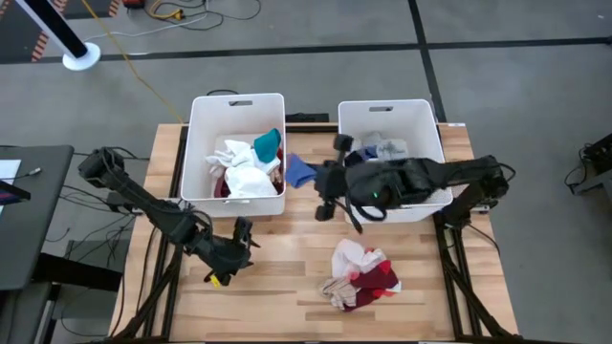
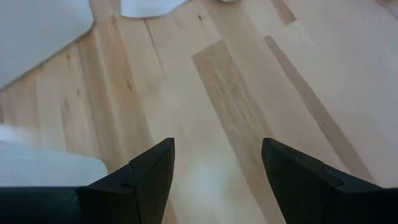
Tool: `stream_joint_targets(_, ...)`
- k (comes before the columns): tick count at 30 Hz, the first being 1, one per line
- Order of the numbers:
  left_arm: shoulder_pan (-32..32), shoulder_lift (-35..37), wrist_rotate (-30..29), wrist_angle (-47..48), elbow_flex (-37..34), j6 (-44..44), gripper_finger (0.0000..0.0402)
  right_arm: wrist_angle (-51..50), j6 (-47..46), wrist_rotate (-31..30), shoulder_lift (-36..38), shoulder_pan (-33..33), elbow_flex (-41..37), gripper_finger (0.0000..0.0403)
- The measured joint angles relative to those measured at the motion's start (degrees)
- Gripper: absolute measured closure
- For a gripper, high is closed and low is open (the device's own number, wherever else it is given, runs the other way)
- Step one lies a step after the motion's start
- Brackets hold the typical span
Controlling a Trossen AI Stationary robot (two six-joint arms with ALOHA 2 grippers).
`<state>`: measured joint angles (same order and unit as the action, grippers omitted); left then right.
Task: Sort clothes
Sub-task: Put the blue sock into the left white bin
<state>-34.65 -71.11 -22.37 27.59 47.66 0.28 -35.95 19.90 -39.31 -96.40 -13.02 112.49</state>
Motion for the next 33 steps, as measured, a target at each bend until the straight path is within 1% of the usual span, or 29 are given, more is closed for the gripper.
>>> stream_joint_targets(8,-4.6,0.0,0.0,1.1,0.0,-4.3,0.0166,7.6,2.6,16.3,-3.5,9.6,0.0,0.0399)
stream_joint_targets(11,-5.9,0.0,0.0,1.1,0.0,-6.2,0.0166,11.3,2.7,22.5,-5.9,13.0,0.0,0.0399)
stream_joint_targets(14,-7.1,0.0,0.0,1.1,-0.1,-8.5,0.0166,14.3,2.8,27.3,-8.5,15.6,0.0,0.0399)
stream_joint_targets(17,-8.3,0.0,-0.1,0.7,-0.9,-11.0,0.0166,17.2,2.7,30.3,-11.3,17.9,0.0,0.0399)
stream_joint_targets(22,-9.8,0.0,-0.1,-1.8,-3.1,-14.4,0.0166,21.9,2.2,33.4,-16.3,21.1,0.0,0.0399)
stream_joint_targets(27,-10.4,-0.1,-0.1,-4.7,-5.4,-16.3,0.0166,22.7,-2.2,37.7,-20.4,23.6,0.0,0.0397)
stream_joint_targets(30,-10.4,-0.1,-0.1,-5.1,-5.7,-16.6,0.0166,21.4,-6.6,41.2,-22.0,25.2,0.0,0.0384)
stream_joint_targets(33,-10.4,-0.1,-0.1,-5.5,-5.7,-16.1,0.0166,18.6,-9.3,43.7,-22.2,26.5,0.0,0.035)
